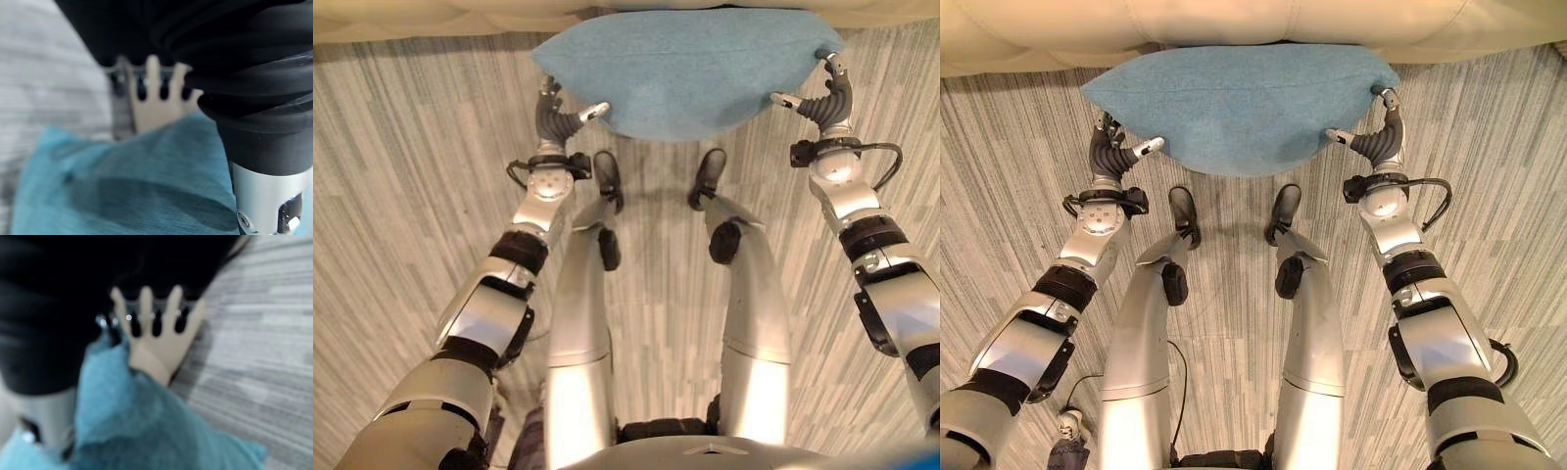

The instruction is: Pick up all the scattered cushions and arrange them neatly on the sofa.

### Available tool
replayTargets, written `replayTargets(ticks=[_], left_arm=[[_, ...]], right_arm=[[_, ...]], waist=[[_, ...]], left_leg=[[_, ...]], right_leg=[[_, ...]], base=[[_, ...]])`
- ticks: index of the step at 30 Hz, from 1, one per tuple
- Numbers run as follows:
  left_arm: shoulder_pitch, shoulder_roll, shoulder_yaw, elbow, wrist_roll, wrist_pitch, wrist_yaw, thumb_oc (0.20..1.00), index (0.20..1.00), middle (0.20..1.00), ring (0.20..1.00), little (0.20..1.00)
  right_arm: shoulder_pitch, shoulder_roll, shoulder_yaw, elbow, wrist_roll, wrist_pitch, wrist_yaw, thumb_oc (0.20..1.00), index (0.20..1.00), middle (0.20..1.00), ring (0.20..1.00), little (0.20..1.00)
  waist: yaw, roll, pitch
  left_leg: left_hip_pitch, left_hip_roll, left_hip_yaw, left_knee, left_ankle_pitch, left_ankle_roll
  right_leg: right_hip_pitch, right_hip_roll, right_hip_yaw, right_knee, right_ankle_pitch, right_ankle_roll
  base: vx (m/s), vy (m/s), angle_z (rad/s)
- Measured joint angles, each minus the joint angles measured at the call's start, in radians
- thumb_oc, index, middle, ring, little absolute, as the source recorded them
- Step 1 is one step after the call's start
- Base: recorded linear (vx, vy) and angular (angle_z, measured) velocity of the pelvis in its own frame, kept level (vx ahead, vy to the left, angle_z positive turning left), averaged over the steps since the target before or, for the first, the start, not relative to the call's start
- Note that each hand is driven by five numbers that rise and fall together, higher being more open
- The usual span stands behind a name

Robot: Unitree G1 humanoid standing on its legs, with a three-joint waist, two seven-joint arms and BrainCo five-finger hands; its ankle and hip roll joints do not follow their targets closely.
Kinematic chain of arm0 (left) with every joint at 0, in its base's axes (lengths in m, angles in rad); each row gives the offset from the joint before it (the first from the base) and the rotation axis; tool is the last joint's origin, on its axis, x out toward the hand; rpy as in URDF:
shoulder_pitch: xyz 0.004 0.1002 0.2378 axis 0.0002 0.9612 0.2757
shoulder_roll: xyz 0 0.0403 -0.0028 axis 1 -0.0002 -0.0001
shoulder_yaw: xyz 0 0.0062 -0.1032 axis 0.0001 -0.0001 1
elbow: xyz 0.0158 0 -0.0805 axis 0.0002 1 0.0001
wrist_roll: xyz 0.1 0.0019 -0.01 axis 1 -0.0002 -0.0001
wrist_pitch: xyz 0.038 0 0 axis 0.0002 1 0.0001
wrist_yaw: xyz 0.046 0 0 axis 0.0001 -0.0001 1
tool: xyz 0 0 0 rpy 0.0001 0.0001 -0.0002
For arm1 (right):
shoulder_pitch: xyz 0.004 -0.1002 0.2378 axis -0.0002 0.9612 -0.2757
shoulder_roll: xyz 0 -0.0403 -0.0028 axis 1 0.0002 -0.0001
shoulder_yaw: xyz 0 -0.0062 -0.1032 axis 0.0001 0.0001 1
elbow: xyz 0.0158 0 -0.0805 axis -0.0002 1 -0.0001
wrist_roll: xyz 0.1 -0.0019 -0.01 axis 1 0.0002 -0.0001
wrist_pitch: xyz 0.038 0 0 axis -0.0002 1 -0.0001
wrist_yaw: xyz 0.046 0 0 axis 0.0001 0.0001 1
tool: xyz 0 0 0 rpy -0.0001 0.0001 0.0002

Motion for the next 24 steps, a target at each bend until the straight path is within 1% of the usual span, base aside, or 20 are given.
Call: replayTargets(ticks=[5, 7, 12, 16, 18, 21, 24], left_arm=[[-0.058, 0.001, -0.027, 0.000, 0.000, 0.005, 0.021, 1.000, 1.000, 1.000, 1.000, 1.000], [-0.071, 0.000, -0.037, -0.001, 0.001, 0.006, 0.022, 1.000, 1.000, 1.000, 1.000, 1.000], [-0.092, 0.004, -0.046, -0.004, 0.002, 0.010, 0.025, 1.000, 1.000, 1.000, 1.000, 1.000], [-0.068, 0.020, -0.036, -0.054, 0.005, 0.015, 0.059, 1.000, 1.000, 1.000, 1.000, 1.000], [-0.054, 0.024, -0.024, -0.059, 0.009, 0.017, 0.065, 1.000, 1.000, 1.000, 1.000, 1.000], [-0.040, 0.027, -0.005, -0.088, 0.018, 0.020, 0.066, 1.000, 1.000, 1.000, 1.000, 1.000], [-0.023, 0.036, 0.005, -0.089, 0.021, 0.020, 0.066, 1.000, 1.000, 1.000, 1.000, 1.000]], right_arm=[[-0.033, -0.020, 0.017, 0.016, 0.001, -0.010, -0.018, 1.000, 1.000, 1.000, 1.000, 1.000], [-0.031, -0.018, 0.021, 0.019, 0.001, -0.009, -0.023, 1.000, 1.000, 1.000, 1.000, 1.000], [-0.025, -0.018, 0.016, 0.010, -0.002, -0.007, -0.027, 1.000, 1.000, 1.000, 1.000, 1.000], [0.099, -0.019, -0.083, -0.157, -0.002, -0.005, -0.045, 1.000, 1.000, 1.000, 1.000, 1.000], [0.146, -0.019, -0.103, -0.154, 0.000, -0.009, -0.054, 1.000, 1.000, 1.000, 1.000, 1.000], [0.220, -0.014, -0.158, -0.202, 0.002, -0.018, -0.056, 1.000, 1.000, 1.000, 1.000, 1.000], [0.264, -0.013, -0.167, -0.210, 0.031, -0.022, -0.055, 1.000, 1.000, 1.000, 1.000, 1.000]], waist=[[-0.002, 0.000, -0.001], [-0.003, 0.000, -0.002], [-0.008, -0.001, -0.003], [-0.021, -0.002, -0.004], [-0.030, -0.003, -0.008], [-0.044, -0.004, -0.010], [-0.060, -0.004, -0.014]], left_leg=[[-0.035, 0.001, 0.001, -0.004, -0.001, -0.006], [-0.046, -0.001, 0.005, -0.010, 0.004, 0.001], [-0.042, -0.002, 0.008, -0.021, 0.003, 0.002], [-0.036, -0.006, 0.009, -0.030, 0.003, 0.002], [-0.032, -0.005, 0.012, -0.037, 0.003, 0.007], [-0.031, -0.004, 0.026, -0.050, 0.005, 0.016], [-0.031, -0.006, 0.035, -0.055, 0.005, 0.023]], right_leg=[[-0.035, 0.001, 0.000, -0.003, 0.002, 0.003], [-0.049, 0.001, 0.003, -0.010, 0.005, 0.005], [-0.048, 0.005, 0.006, -0.025, 0.009, -0.001], [-0.041, 0.008, 0.011, -0.040, 0.015, 0.004], [-0.031, 0.012, 0.014, -0.062, 0.030, 0.008], [-0.031, 0.018, 0.027, -0.089, 0.044, 0.025], [-0.030, 0.017, 0.033, -0.105, 0.054, 0.036]], base=[[0.01, -0.013, 0.00], [0.02, -0.007, -0.01], [0.00, 0.002, -0.01], [0.00, 0.005, -0.01], [0.01, 0.044, -0.10], [0.00, 0.030, -0.10], [0.00, 0.029, -0.05]])
